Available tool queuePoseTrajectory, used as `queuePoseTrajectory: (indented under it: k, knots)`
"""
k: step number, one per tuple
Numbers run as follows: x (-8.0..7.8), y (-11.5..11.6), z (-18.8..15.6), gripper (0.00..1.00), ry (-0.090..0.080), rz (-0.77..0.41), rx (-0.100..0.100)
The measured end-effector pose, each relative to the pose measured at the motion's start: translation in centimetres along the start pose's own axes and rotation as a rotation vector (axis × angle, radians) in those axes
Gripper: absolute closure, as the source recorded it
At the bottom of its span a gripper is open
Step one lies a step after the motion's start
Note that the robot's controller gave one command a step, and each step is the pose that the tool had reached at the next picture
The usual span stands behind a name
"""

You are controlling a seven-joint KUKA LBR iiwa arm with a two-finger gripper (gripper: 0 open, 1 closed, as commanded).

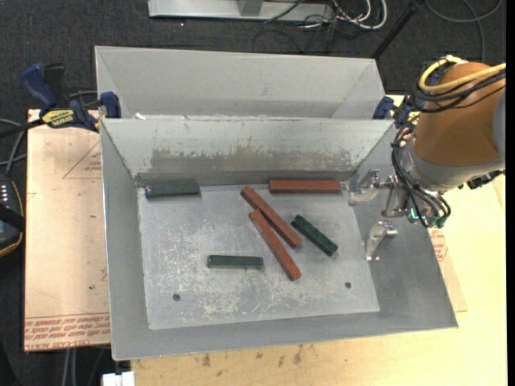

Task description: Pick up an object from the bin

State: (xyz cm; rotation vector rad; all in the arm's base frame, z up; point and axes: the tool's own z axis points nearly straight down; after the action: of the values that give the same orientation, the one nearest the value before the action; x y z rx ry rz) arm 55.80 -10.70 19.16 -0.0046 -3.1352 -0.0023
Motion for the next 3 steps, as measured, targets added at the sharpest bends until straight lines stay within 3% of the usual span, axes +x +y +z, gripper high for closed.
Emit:
queuePoseTrajectory:
  k: [1,2,3]
  knots:
    - [-0.2,0.0,-0.4,0.0,-0.008,-0.003,0.001]
    - [-0.2,2.0,4.4,0.0,-0.014,0.053,0.002]
    - [-0.4,2.5,11.4,1.0,-0.025,0.43,-0.002]
